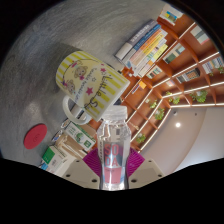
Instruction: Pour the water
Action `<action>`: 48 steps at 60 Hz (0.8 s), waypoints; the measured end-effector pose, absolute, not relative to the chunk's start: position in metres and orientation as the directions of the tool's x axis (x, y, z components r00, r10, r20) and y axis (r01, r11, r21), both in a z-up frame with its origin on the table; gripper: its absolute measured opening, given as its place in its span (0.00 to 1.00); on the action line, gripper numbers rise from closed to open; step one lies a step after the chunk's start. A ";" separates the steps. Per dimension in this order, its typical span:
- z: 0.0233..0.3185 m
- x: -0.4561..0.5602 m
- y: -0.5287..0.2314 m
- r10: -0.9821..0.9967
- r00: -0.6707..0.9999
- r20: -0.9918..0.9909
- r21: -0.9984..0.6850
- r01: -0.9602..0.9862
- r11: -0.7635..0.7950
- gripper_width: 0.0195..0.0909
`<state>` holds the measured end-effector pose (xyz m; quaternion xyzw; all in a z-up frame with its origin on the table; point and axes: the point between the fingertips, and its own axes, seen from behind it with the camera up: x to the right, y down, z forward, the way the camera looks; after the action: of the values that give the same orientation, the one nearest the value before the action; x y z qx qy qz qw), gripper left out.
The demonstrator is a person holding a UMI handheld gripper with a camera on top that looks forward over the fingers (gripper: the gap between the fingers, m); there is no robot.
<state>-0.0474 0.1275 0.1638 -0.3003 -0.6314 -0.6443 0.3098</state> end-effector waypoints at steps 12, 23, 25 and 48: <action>0.167 -0.040 0.120 -0.019 -0.471 0.882 0.471 0.882 0.000 0.16; 0.163 -0.001 0.110 0.112 0.279 0.954 -0.270 0.958 -0.093 0.16; 0.165 0.006 0.110 0.116 0.412 0.904 -0.401 0.910 -0.107 0.16; 0.131 0.047 0.116 0.137 0.990 -0.042 -0.988 -0.021 -0.150 0.19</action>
<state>0.0473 0.1162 0.1310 -0.7558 -0.0382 0.0607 0.6509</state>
